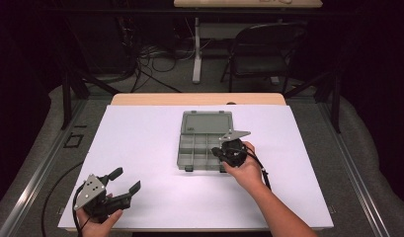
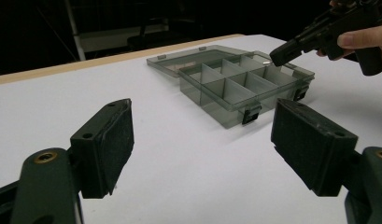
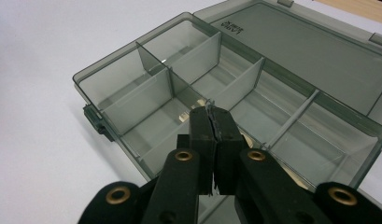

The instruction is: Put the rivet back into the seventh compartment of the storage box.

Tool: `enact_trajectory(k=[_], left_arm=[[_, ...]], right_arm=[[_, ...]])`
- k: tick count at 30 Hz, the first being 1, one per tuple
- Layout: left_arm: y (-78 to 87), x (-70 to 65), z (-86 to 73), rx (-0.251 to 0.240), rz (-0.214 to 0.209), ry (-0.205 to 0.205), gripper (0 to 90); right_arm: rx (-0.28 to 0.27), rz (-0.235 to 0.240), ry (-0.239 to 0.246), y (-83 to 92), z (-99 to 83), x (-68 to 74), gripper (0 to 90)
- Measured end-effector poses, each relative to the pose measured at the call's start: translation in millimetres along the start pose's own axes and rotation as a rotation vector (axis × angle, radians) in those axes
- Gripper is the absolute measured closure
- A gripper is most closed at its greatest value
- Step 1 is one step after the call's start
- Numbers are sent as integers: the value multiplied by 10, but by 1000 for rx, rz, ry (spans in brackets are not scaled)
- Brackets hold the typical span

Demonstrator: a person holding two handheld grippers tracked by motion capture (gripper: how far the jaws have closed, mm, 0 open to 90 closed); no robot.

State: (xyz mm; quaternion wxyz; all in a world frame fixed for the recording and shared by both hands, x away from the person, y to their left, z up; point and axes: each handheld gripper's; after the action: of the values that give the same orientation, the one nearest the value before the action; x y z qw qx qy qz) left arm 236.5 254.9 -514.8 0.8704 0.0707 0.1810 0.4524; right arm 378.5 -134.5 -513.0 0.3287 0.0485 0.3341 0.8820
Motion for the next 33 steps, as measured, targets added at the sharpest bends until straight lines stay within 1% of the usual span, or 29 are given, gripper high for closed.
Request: enact_trajectory(k=[9,13,14,15,16,17,18,19,22,23,25,26,30,33], left_arm=[[-2,0,1,0,-1,-3,211],[-1,0,0,-2,-1,2,211],[0,1,0,-1,-1,1,211],[0,0,0,-1,-1,1,211],[1,2,1,-1,0,-1,211],[1,2,1,0,0,-1,211],[1,0,0,-1,0,1,211],[1,0,0,-1,0,1,211],[6,1,1,-1,0,-1,211],[6,3,1,-1,1,0,211],[5,5,1,1,1,-1,211],[4,4,1,1,2,-1,211],[4,0,1,1,2,-3,211],[2,-1,-1,0,4,1,211]], right_arm=[[9,6,1,-16,-3,21,886],[11,4,-6,-18,-5,25,882],[12,0,-3,-14,-5,26,852],[10,-14,-4,-10,-5,35,808],[3,-29,9,-5,-4,36,770],[-2,-30,8,4,-4,37,760],[-7,-26,-3,14,-3,41,746],[-12,-26,-1,24,-3,40,719],[-39,-48,3,78,-1,61,585],[-49,-61,7,102,-3,74,551],[-70,-71,8,154,-11,99,489],[-72,-72,7,186,-15,114,470],[-94,-85,33,325,-55,171,426],[-124,-93,33,441,-109,222,408]])
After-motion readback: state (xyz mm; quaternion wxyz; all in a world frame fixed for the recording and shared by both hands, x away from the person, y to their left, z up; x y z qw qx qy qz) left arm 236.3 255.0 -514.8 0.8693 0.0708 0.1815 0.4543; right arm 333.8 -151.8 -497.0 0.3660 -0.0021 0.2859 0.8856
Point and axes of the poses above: each handheld gripper's, and its own axes: y roughly backward along the jaws, z roughly out of its top, x roughly to its left, and after that the axes turned 13 degrees about y, right-handed
